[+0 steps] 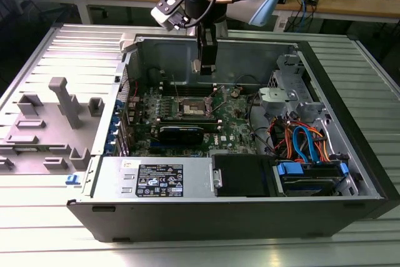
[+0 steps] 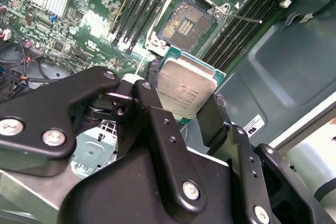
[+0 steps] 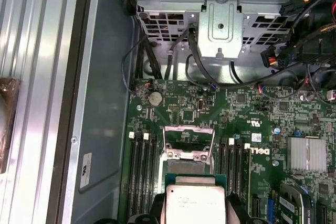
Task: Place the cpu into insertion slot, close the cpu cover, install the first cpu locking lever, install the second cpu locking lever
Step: 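Place the cpu into insertion slot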
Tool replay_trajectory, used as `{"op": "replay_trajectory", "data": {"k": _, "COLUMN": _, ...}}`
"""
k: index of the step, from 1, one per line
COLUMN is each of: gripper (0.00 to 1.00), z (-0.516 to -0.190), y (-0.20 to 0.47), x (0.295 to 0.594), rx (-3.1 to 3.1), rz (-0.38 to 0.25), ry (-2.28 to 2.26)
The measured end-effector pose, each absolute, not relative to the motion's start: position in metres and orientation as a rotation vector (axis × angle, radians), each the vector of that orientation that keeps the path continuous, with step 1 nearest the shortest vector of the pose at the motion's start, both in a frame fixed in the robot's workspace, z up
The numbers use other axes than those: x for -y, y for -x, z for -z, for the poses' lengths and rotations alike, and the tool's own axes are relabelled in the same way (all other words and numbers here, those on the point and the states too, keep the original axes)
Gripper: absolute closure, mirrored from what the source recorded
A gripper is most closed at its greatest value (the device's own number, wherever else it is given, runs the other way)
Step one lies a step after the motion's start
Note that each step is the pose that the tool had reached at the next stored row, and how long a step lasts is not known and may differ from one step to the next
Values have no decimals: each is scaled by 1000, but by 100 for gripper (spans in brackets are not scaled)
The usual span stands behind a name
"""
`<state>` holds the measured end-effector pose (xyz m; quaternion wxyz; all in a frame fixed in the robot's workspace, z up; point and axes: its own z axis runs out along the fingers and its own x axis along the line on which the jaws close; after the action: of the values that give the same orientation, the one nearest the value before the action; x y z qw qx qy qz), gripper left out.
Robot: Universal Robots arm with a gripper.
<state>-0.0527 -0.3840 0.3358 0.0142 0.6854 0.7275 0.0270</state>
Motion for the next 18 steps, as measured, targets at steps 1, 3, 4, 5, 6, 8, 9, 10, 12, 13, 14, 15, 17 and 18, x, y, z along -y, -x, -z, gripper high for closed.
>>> {"op": "replay_trajectory", "data": {"k": 1, "gripper": 45, "z": -335, "y": 53, "x": 384, "rx": -2265, "rz": -84, "ry": -2134}}
{"op": "replay_trajectory", "data": {"k": 3, "gripper": 45, "z": -335, "y": 53, "x": 384, "rx": -2265, "rz": -84, "ry": -2134}}
{"op": "replay_trajectory", "data": {"k": 4, "gripper": 45, "z": -335, "y": 53, "x": 384, "rx": -2265, "rz": -84, "ry": -2134}}
{"op": "replay_trajectory", "data": {"k": 5, "gripper": 45, "z": -334, "y": 53, "x": 384, "rx": -2265, "rz": -84, "ry": -2134}}
{"op": "replay_trajectory", "data": {"k": 6, "gripper": 45, "z": -334, "y": 53, "x": 384, "rx": -2265, "rz": -84, "ry": -2134}}
{"op": "replay_trajectory", "data": {"k": 8, "gripper": 45, "z": -334, "y": 53, "x": 384, "rx": -2265, "rz": -84, "ry": -2134}}
{"op": "replay_trajectory", "data": {"k": 9, "gripper": 45, "z": -333, "y": 53, "x": 384, "rx": -2265, "rz": -84, "ry": -2134}}
{"op": "replay_trajectory", "data": {"k": 10, "gripper": 45, "z": -333, "y": 53, "x": 384, "rx": -2265, "rz": -84, "ry": -2134}}
{"op": "replay_trajectory", "data": {"k": 12, "gripper": 45, "z": -332, "y": 53, "x": 384, "rx": -2265, "rz": -83, "ry": -2134}}
{"op": "replay_trajectory", "data": {"k": 13, "gripper": 45, "z": -332, "y": 53, "x": 384, "rx": -2265, "rz": -83, "ry": -2135}}
{"op": "replay_trajectory", "data": {"k": 14, "gripper": 45, "z": -331, "y": 53, "x": 384, "rx": -2265, "rz": -83, "ry": -2134}}
{"op": "replay_trajectory", "data": {"k": 15, "gripper": 45, "z": -331, "y": 53, "x": 384, "rx": -2265, "rz": -83, "ry": -2135}}
{"op": "replay_trajectory", "data": {"k": 17, "gripper": 45, "z": -330, "y": 53, "x": 384, "rx": -2266, "rz": -83, "ry": -2135}}
{"op": "replay_trajectory", "data": {"k": 18, "gripper": 45, "z": -330, "y": 53, "x": 384, "rx": -2266, "rz": -83, "ry": -2135}}
